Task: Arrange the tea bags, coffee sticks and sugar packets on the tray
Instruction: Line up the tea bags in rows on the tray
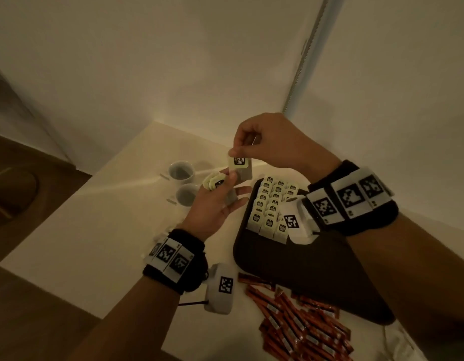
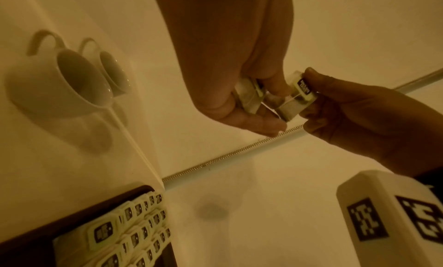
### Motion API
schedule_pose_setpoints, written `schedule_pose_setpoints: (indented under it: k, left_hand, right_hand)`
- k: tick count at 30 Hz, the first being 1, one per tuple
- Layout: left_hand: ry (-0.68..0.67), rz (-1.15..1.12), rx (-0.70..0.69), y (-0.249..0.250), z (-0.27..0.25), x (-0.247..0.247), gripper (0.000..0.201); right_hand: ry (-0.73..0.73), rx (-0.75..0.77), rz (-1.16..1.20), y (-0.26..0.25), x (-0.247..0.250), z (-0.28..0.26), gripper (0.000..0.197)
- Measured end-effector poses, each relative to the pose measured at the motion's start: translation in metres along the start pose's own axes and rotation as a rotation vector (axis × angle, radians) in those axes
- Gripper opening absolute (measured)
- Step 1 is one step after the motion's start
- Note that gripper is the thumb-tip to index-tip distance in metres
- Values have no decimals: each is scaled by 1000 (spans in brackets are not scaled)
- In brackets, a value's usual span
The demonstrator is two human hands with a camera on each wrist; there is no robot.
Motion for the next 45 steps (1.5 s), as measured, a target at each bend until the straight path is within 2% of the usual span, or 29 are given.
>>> schedule_pose_setpoints:
  k: [2, 4, 11, 16, 19, 22, 27, 30, 33, 37, 45]
  left_hand:
    - [-70, 14, 31, -2, 1, -7, 27]
    - [-134, 29, 44, -3, 1, -12, 29]
    - [-187, -133, 61, -4, 4, -21, 18]
    - [-104, -110, -29, -3, 5, -22, 11]
    - [-75, -119, -108, 2, 5, -20, 26]
    - [-81, -142, -121, 3, 6, -23, 41]
    - [-91, -192, -67, -4, 6, -33, 14]
    - [-141, -248, -23, -8, 5, -40, 24]
    - [-141, -290, 20, -11, 4, -45, 16]
    - [-130, -296, 39, -14, 4, -47, 16]
    - [-12, -207, -44, -7, 6, -35, 17]
  right_hand:
    - [-19, -13, -50, -1, 5, -1, 19]
    - [-42, -9, -102, -2, 7, -1, 19]
    - [-61, 51, -178, -4, 11, -6, 10]
    - [-19, 72, -118, 1, 17, -14, 14]
    - [13, 10, 27, 8, 21, -20, 13]
    - [38, -22, 35, 14, 21, -25, 6]
    - [95, -1, -28, 13, 22, -26, 10]
    - [144, -16, -57, 12, 20, -26, 12]
    - [147, -49, -96, 12, 16, -24, 11]
    - [172, -71, -101, 14, 17, -24, 12]
    - [218, -93, 137, 23, 21, -36, 4]
Point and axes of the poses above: each hand's wrist, its own z-axis towards the middle knuckle, its own x-axis out of the back of the hand, y = z × x, the point moved 1 cm from there along z, towards the middle knuckle, and after that the axes turned 14 degrees about x, right-handed, at the moved point
